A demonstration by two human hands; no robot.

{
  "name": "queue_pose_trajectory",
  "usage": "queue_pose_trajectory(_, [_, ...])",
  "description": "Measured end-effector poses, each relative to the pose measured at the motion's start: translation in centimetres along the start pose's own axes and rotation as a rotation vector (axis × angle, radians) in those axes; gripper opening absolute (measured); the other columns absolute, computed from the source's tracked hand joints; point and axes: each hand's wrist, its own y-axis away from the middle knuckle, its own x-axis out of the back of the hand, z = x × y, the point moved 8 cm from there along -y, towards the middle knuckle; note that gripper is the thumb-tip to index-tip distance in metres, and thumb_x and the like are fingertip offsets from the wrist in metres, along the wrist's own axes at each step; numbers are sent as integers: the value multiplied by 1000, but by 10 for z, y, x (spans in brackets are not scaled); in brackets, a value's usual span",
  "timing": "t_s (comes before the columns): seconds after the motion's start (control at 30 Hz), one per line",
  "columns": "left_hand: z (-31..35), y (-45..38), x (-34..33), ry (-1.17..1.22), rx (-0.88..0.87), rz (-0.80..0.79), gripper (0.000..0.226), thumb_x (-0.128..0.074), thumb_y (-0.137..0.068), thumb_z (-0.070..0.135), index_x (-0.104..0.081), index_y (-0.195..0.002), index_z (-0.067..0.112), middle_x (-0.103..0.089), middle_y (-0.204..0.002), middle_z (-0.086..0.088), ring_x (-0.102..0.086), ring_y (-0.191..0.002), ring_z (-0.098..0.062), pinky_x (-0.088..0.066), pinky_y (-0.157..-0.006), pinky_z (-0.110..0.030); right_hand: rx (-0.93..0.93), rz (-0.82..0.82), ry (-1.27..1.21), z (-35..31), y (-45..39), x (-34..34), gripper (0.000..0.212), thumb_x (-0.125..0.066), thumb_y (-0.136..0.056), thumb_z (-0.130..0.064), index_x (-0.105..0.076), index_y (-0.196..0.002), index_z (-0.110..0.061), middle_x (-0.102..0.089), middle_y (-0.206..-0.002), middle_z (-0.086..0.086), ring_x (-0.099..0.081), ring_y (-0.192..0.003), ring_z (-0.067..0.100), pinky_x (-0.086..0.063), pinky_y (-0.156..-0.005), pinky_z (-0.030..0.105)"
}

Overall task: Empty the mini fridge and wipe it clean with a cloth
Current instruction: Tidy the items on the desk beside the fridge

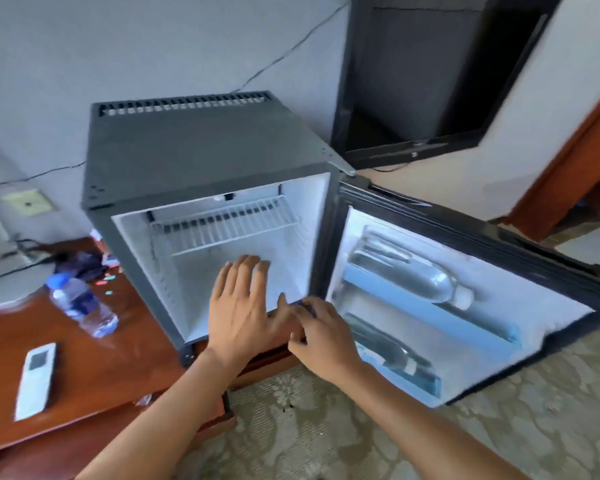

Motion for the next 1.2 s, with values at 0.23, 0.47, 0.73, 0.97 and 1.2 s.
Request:
queue_pose_trajectory(0.23, [-122,112,48,-268,480,0,48,-64,-81,35,-66,-116,3,-66,-119,-15,-62,-119,-38,-44,-110,-50,431,-179,79,-116,-52,-72,58,-56,-84,-38,-52,-140,-22,-45,-147,12,-42,-134,34,-47,-103,49])
queue_pose_trajectory(0.47, [-224,200,86,-465,793,-252,83,-63,-76,52,-54,-145,7,-50,-152,-21,-40,-145,-42,-24,-120,-62,744,-221,-29,-260,-74,-130,57,-61,-81,-30,-52,-137,-24,-48,-141,5,-49,-127,28,-54,-94,43])
queue_pose_trajectory(0.73, [-327,231,96,-476,887,-420,88,-46,-82,60,-40,-157,13,-37,-163,-17,-26,-153,-43,-19,-122,-64,550,-301,120,-416,-202,-216,76,-64,-80,-23,-32,-148,-24,-19,-159,18,-16,-148,44,-29,-118,53])
queue_pose_trajectory(0.97, [-367,238,98,-466,826,-417,80,-61,-79,53,-51,-149,14,-48,-154,-17,-37,-147,-45,-31,-118,-64,370,-370,286,-413,-247,-265,49,-57,-94,-8,-46,-141,-15,-36,-138,16,-63,-110,38,-49,-94,42])
queue_pose_trajectory(1.2, [-362,215,58,-276,665,-450,87,-64,-72,55,-51,-146,11,-60,-144,-14,-55,-135,-40,-45,-109,-60,570,-411,78,-383,-161,-216,23,-59,-89,-18,-55,-112,-21,-44,-118,9,-62,-89,38,-41,-66,38])
